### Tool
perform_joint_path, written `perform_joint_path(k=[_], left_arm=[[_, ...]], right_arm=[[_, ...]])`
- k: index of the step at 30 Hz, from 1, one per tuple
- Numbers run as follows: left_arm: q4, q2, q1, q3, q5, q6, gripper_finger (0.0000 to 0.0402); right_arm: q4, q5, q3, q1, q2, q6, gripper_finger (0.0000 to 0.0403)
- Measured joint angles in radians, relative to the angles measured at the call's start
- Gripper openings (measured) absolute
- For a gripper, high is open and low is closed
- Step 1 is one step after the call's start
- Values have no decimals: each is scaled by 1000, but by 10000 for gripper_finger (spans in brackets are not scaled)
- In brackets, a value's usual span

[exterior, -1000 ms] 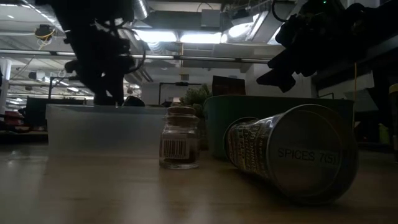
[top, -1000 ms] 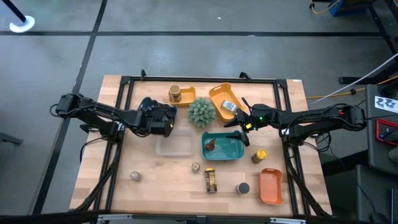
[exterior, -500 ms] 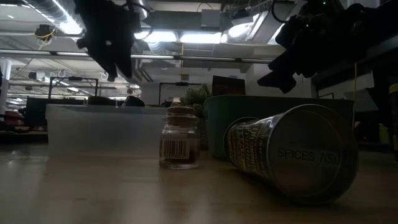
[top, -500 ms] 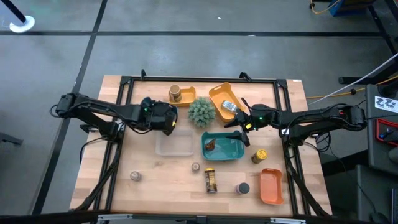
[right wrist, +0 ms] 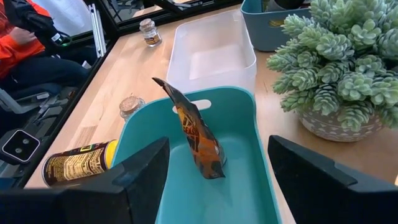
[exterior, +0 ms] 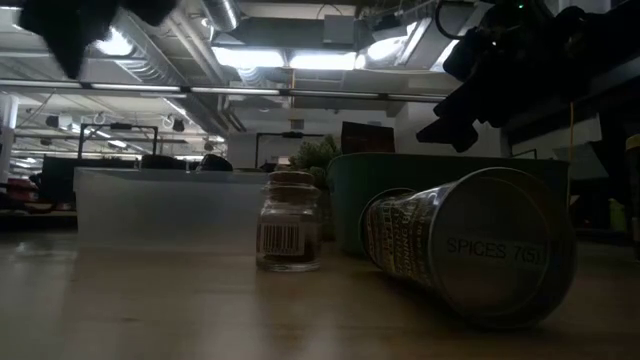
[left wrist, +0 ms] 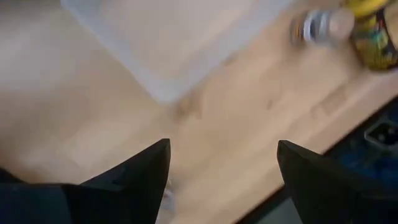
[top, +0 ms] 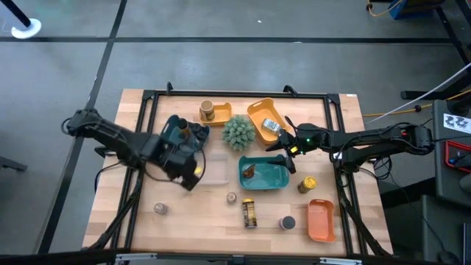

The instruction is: Sort spices by type

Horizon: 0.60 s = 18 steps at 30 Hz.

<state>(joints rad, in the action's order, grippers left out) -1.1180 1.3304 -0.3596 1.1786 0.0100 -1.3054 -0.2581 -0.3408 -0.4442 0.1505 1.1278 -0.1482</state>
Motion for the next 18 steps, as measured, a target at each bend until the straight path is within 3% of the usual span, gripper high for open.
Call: perform_joint_path(k=[11, 18], left_arm=[[-2, 54, -308, 0, -33, -347, 279], [-1, 151, -425, 0, -32, -423, 279]], right_arm=[[0, 0, 0, 0, 0, -3, 273], [0, 0, 0, 0, 0, -4, 273]])
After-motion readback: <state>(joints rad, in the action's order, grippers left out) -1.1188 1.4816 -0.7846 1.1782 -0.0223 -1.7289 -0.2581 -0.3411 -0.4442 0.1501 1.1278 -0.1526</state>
